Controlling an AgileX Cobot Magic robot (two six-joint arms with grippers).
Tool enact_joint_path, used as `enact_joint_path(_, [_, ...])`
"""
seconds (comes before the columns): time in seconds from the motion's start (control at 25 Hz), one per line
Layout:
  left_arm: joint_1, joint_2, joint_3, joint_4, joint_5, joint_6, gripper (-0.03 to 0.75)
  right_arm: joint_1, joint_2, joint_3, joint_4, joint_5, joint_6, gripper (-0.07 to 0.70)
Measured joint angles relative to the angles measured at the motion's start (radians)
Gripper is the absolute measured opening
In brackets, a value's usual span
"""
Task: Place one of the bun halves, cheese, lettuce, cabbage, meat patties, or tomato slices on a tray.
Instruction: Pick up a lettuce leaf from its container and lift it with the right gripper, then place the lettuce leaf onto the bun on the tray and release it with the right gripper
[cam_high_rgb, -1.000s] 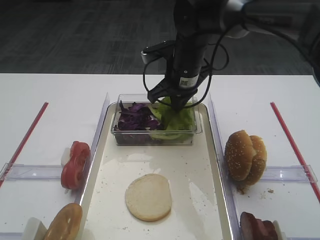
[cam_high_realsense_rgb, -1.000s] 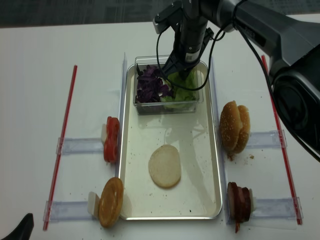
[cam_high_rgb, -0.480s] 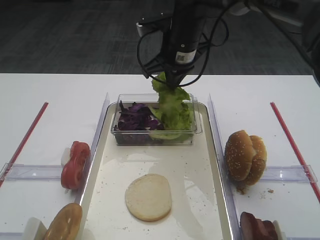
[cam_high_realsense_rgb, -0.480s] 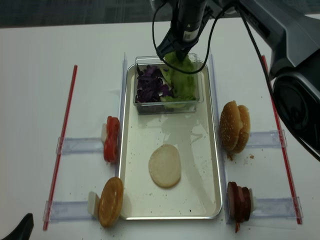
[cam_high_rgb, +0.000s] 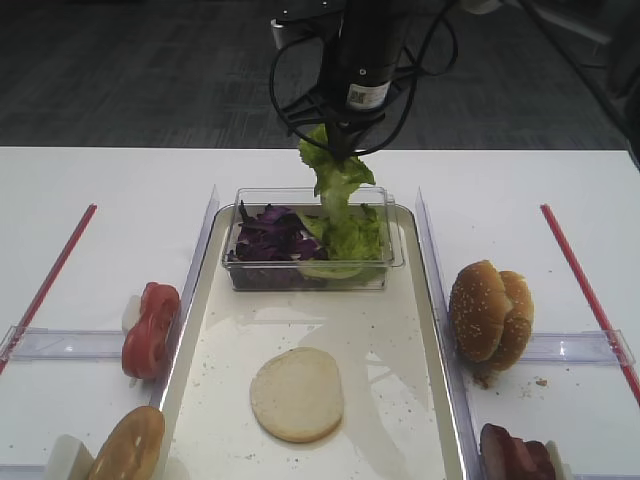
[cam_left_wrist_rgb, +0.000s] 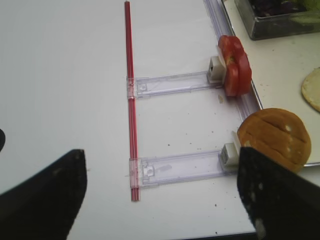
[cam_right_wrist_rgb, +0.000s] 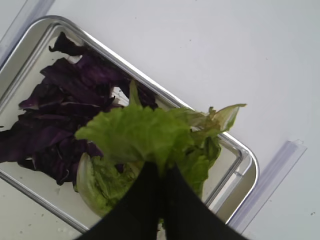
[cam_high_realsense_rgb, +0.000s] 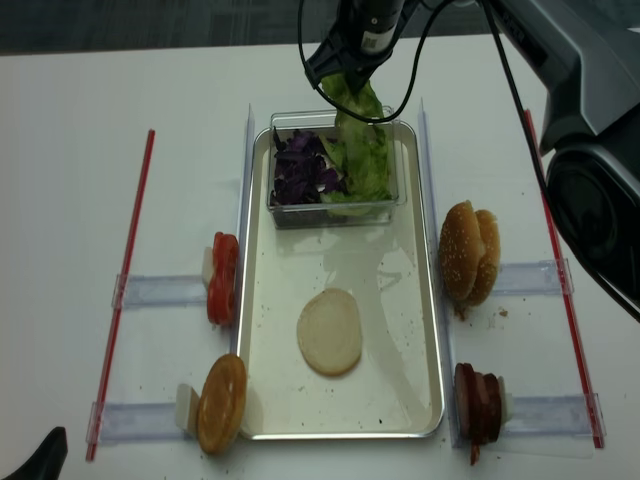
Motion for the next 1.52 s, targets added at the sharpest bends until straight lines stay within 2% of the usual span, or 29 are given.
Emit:
enact_joint_path(1.0, [0.0,0.0,0.0,0.0,0.0,0.0,0.565,0.0,-0.023,0.0,0.041,0.001,0.024,0.047])
enact_joint_path(1.28, [0.0,0.0,0.0,0.0,0.0,0.0,0.565,0.01,-0.102,0.116,0.042,0.001,0.026,0.047])
enact_joint_path(1.52, [0.0,0.0,0.0,0.0,-0.001,0.0,0.565,0.07,-0.174,0.231,0.041,0.002,0.026,0.047])
